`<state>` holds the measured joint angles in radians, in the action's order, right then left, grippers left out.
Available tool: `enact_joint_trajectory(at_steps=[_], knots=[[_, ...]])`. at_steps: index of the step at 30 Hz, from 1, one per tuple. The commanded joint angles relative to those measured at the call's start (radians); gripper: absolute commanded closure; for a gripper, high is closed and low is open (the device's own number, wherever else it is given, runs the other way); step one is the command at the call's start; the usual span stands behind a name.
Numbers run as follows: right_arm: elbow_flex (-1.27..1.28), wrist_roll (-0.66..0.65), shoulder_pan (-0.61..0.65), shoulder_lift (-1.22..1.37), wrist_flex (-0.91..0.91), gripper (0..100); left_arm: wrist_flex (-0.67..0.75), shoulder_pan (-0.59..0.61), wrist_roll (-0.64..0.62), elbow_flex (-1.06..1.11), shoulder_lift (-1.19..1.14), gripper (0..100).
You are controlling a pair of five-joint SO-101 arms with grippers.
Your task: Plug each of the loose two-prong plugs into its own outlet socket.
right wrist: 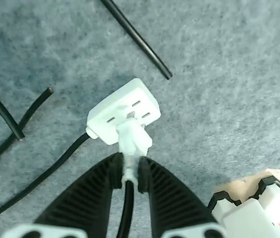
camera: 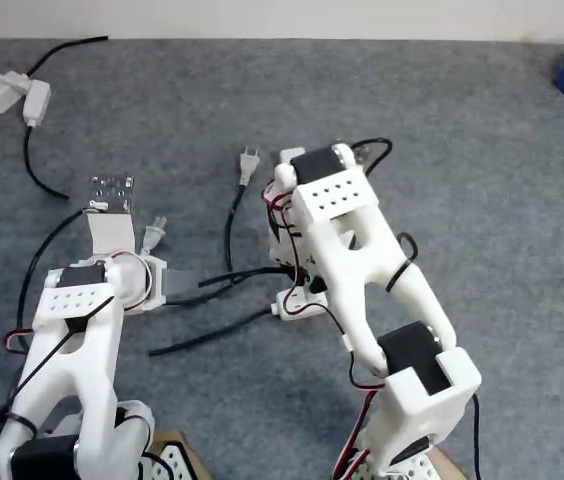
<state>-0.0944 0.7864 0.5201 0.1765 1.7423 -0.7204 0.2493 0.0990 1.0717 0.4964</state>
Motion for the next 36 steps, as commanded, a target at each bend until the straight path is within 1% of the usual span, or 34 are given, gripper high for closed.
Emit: enact_joint_trajectory(at_steps=[1, 11, 20, 26, 36], knots=[[-0.007, 0.009, 0.010, -0.050, 0.022, 99.3, 0.014, 0.007, 0.006, -0.004, 0.002, 56], [-0.004, 0.008, -0.030, -0.048, 0.022, 99.3, 0.014, 0.007, 0.006, -0.004, 0.002, 56], [-0.002, 0.008, -0.030, -0.047, 0.022, 99.3, 0.014, 0.007, 0.006, -0.002, 0.002, 56], [0.061, 0.006, -0.030, -0.048, 0.019, 99.3, 0.014, 0.007, 0.006, 0.001, 0.002, 56], [0.059, 0.006, -0.025, -0.058, 0.018, 99.3, 0.014, 0.007, 0.006, 0.001, 0.002, 56]])
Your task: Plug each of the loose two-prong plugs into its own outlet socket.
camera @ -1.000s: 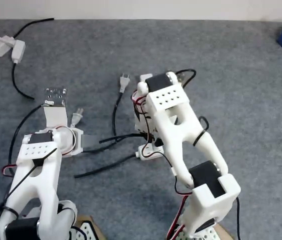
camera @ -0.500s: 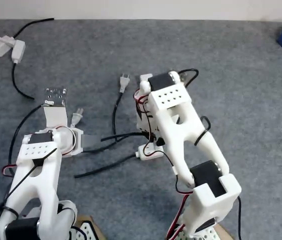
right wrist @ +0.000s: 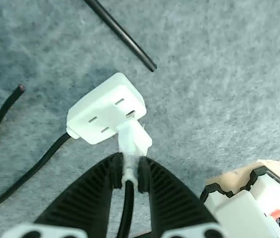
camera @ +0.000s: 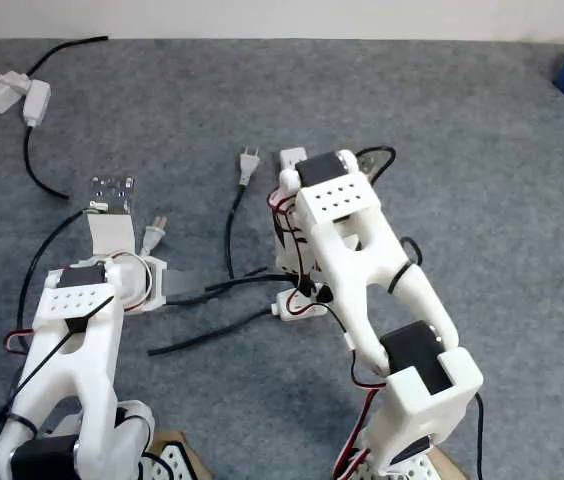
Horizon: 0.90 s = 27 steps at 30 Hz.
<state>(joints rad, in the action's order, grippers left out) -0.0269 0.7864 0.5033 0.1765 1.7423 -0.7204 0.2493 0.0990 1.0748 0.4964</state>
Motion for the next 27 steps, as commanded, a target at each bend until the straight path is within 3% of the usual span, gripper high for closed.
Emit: enact_joint_trajectory(at_steps=[1, 16, 27], knots=[[-0.012, 0.006, -0.007, -0.065, 0.019, 99.3, 0.014, 0.007, 0.006, -0.002, 0.002, 56], [-0.067, 0.006, -0.007, -0.159, 0.012, 99.3, 0.014, 0.007, 0.006, -0.002, 0.002, 56], [-0.079, 0.008, -0.007, -0.028, 0.018, 99.3, 0.014, 0.007, 0.006, -0.002, 0.002, 56]])
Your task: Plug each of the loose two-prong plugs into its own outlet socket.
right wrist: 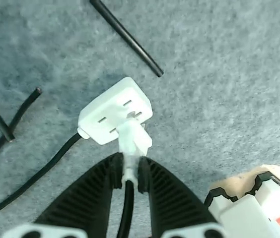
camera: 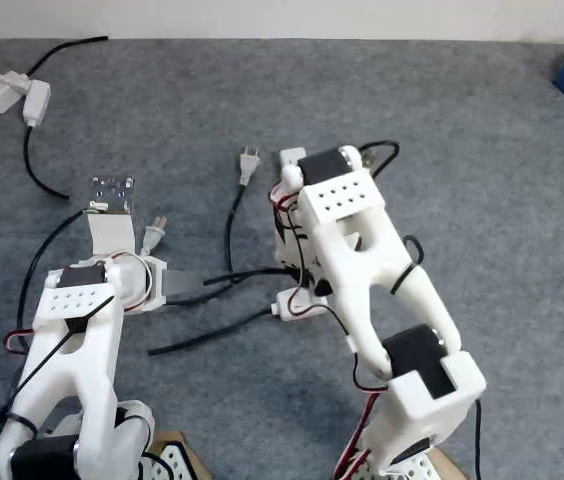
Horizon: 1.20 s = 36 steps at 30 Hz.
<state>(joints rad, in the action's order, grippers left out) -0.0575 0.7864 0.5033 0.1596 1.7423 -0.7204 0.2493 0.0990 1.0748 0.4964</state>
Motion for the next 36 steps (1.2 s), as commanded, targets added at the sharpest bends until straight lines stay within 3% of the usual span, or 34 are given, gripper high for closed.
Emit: enact_joint_trajectory(at_steps=[1, 36], knots=[[-0.048, 0.011, -0.007, -0.012, 0.018, 99.3, 0.014, 0.007, 0.006, -0.002, 0.002, 56], [-0.079, 0.006, -0.007, 0.039, 0.010, 99.3, 0.014, 0.007, 0.006, -0.002, 0.002, 56]])
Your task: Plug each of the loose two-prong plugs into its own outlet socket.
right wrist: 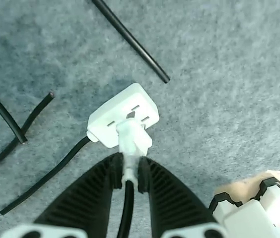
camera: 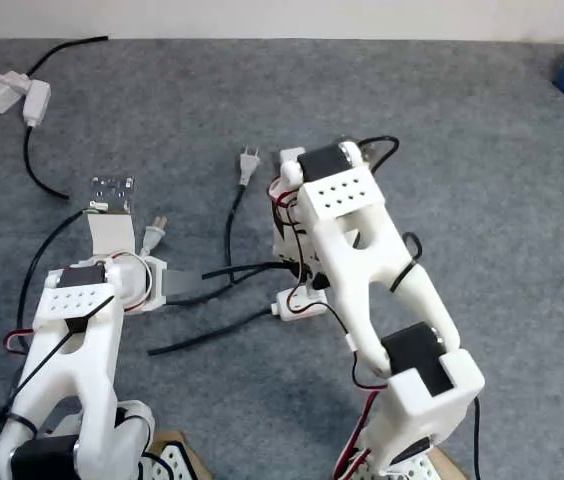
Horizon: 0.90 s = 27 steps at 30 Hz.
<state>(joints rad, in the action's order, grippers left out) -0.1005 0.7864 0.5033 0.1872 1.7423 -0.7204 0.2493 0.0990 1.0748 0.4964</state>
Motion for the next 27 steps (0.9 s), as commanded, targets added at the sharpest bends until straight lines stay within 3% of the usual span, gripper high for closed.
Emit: enact_joint_trajectory(at_steps=[1, 27], knots=[[-0.036, 0.006, -0.007, 0.030, 0.012, 99.3, 0.014, 0.007, 0.006, -0.002, 0.002, 56], [0.058, -0.043, -0.074, 0.079, 0.012, 99.3, 0.014, 0.007, 0.006, -0.002, 0.002, 56]])
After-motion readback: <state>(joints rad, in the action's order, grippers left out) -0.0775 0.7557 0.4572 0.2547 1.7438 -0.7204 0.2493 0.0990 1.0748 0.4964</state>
